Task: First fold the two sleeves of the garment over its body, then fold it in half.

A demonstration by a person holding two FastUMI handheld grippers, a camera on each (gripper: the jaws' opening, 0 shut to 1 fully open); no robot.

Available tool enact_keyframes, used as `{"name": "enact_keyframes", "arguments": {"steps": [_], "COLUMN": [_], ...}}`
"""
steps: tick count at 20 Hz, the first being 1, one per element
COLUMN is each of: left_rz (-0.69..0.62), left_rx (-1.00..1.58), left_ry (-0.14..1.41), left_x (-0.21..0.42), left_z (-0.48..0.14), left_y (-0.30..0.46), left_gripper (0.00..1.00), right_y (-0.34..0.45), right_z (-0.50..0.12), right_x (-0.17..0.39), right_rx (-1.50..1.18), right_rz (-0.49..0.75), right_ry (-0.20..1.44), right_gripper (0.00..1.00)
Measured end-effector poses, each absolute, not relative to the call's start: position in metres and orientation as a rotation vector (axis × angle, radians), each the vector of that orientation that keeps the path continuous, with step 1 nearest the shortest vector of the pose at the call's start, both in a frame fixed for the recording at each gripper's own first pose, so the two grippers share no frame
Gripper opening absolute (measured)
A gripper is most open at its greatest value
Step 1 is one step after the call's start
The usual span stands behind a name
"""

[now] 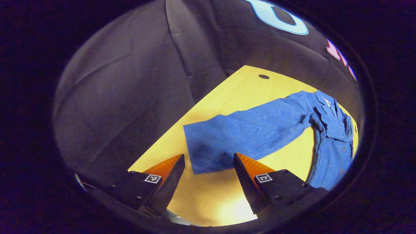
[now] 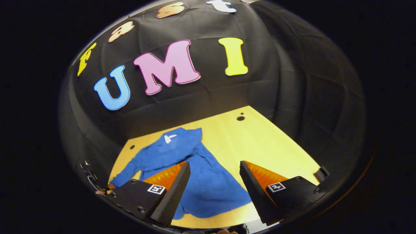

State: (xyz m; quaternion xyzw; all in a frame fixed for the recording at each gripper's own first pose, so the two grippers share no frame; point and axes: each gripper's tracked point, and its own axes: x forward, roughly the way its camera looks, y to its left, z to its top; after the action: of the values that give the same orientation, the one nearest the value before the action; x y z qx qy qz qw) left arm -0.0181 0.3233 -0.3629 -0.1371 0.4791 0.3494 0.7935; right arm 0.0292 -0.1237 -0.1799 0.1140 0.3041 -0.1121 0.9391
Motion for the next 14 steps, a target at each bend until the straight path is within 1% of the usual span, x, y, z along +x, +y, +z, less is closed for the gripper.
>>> {"name": "enact_keyframes", "arguments": {"steps": [2, 3, 4, 5, 6, 7, 8, 9, 10, 11, 14], "left_rz": [0.783, 0.764, 0.74, 0.718, 0.71, 0.697, 0.674, 0.649, 0.635, 0.612, 0.555], "left_rx": [-0.338, -0.381, -0.388, -0.391, -0.386, -0.384, -0.385, -0.385, -0.375, -0.363, -0.338], "left_ry": [1.053, 1.067, 1.04, 1.058, 1.063, 1.087, 1.103, 1.116, 1.119, 1.125, 1.12], "left_x": [-0.022, -0.018, -0.011, -0.013, -0.01, -0.007, -0.005, -0.001, 0.002, 0.005, 0.005], "left_z": [-0.373, -0.381, -0.38, -0.385, -0.381, -0.384, -0.382, -0.385, -0.382, -0.386, -0.385], "left_y": [0.339, 0.338, 0.339, 0.345, 0.347, 0.348, 0.344, 0.344, 0.342, 0.343, 0.344], "left_gripper": [0.87, 0.87, 0.88, 0.89, 0.84, 0.85, 0.82, 0.81, 0.65, 0.56, 0.1], "right_y": [-0.132, -0.134, -0.132, -0.131, -0.13, -0.127, -0.124, -0.119, -0.112, -0.106, -0.094], "right_z": [-0.177, -0.178, -0.182, -0.184, -0.187, -0.19, -0.193, -0.195, -0.198, -0.201, -0.213], "right_x": [0.016, 0.011, 0.011, 0.006, 0.002, -0.006, -0.008, -0.008, -0.008, -0.008, -0.009], "right_rx": [0.265, 0.282, 0.29, 0.289, 0.282, 0.274, 0.269, 0.276, 0.286, 0.29, 0.302], "right_rz": [-0.273, -0.289, -0.3, -0.302, -0.295, -0.287, -0.281, -0.273, -0.26, -0.248, -0.205], "right_ry": [0.629, 0.632, 0.636, 0.644, 0.658, 0.674, 0.689, 0.697, 0.703, 0.709, 0.745], "right_gripper": [0.98, 0.98, 0.98, 0.98, 0.98, 0.98, 0.98, 0.98, 0.98, 0.98, 0.98]}}
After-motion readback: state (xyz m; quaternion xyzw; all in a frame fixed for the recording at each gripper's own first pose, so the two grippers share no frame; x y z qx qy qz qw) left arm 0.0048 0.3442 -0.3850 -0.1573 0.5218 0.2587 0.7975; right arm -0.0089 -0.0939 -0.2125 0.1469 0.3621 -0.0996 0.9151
